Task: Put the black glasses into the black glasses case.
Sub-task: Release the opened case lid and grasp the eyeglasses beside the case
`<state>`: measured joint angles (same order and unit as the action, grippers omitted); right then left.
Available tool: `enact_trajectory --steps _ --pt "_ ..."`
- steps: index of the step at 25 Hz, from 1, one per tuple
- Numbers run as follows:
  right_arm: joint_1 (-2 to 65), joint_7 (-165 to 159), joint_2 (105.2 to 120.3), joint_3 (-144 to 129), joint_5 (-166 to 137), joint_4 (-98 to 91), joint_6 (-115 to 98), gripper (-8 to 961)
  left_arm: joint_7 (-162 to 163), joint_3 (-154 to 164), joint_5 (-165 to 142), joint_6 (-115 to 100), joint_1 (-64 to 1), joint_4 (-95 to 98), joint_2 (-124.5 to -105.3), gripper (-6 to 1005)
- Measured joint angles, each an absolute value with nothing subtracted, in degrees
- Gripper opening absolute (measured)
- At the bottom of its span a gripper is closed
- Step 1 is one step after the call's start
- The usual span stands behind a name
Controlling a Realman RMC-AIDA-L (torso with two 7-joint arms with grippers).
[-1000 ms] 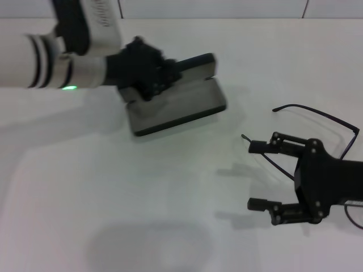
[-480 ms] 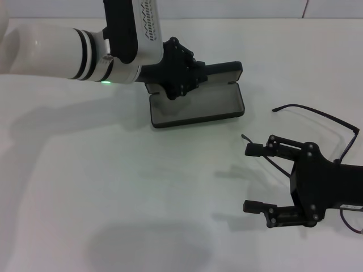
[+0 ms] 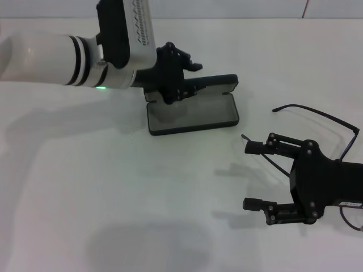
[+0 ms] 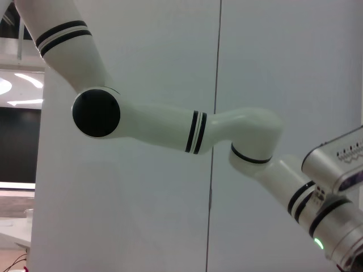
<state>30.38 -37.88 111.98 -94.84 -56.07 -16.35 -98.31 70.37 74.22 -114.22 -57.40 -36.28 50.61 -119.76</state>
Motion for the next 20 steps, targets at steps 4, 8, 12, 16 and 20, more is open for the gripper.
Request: enact_trajectory --steps 4,8,12,16,20 --pt "30.27 -37.88 112.09 -94.83 -56.07 -16.35 -97.83 792 71.03 74.17 -113.76 -58.41 -36.16 52.14 -119.8 325" --pt "29.78 -37.88 112.14 -94.68 -55.89 -16.34 -97.57 791 71.39 73.63 -106.5 -62.08 -34.29 54.16 -119.67 435" --pt "29.37 -38.03 112.2 -90.18 -55.5 -16.35 -97.6 790 67.77 67.83 -86.53 -74.22 -29.2 51.98 -119.65 591" --pt "29.37 -46.42 108.41 -83.44 -59.25 -23.02 -95.79 789 65.65 65.48 -72.03 -81.14 -25.49 40.18 -119.68 734" --pt "29.94 -67.19 101.77 -78.18 -74.9 -41.45 -94.68 787 63.62 65.37 -68.73 -82.2 -22.54 30.66 -119.67 805"
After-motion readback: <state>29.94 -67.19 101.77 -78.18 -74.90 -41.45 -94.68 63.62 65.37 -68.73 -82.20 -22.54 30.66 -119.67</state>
